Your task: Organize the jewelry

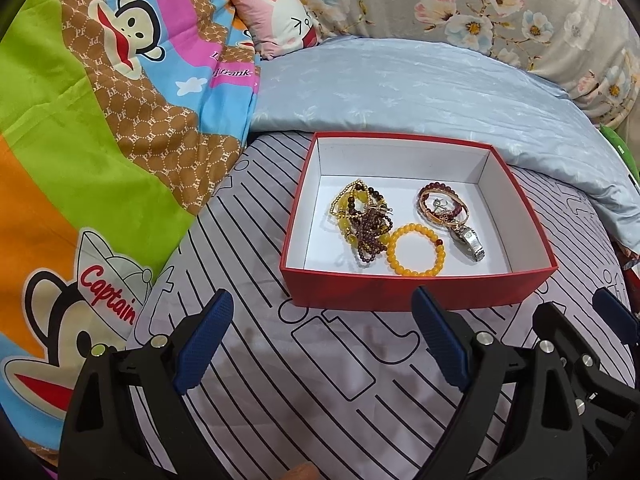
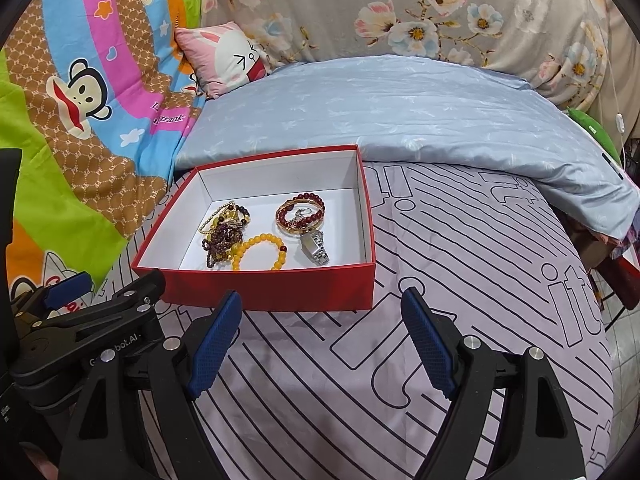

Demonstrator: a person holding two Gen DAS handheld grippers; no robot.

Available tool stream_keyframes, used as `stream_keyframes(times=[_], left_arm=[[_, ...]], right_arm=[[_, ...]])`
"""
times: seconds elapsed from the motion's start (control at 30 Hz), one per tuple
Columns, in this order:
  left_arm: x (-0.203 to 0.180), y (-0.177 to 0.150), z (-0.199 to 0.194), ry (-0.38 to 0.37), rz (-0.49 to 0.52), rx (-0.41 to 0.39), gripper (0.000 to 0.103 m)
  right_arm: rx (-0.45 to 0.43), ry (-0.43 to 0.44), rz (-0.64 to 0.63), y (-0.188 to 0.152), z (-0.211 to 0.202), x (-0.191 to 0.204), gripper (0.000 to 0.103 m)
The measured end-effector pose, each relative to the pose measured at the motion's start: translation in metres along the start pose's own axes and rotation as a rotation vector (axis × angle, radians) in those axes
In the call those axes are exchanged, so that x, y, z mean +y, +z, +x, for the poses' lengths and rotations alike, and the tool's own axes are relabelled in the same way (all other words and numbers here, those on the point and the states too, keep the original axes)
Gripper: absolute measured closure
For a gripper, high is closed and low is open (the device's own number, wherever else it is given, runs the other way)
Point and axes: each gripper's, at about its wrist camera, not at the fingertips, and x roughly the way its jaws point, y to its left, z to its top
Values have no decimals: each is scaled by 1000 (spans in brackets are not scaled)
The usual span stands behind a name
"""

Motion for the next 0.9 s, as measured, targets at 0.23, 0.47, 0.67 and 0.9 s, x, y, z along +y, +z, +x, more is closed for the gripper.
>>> stream_keyframes(times=[0.23, 0.47, 0.67, 0.9], left_arm=[[-4, 0, 0, 11, 21, -2, 17], [-5, -1, 1, 0, 22, 4, 17], [-4, -1, 4, -12, 16, 12, 17], [-2, -4, 5, -12, 2, 18, 17]], right_arm=[[4, -3, 6, -1, 2, -1, 24], [-1, -15, 1, -3, 1, -1, 24], [-8, -30, -9, -4, 1, 0, 24], [-4, -36, -11, -6, 0, 3, 24]])
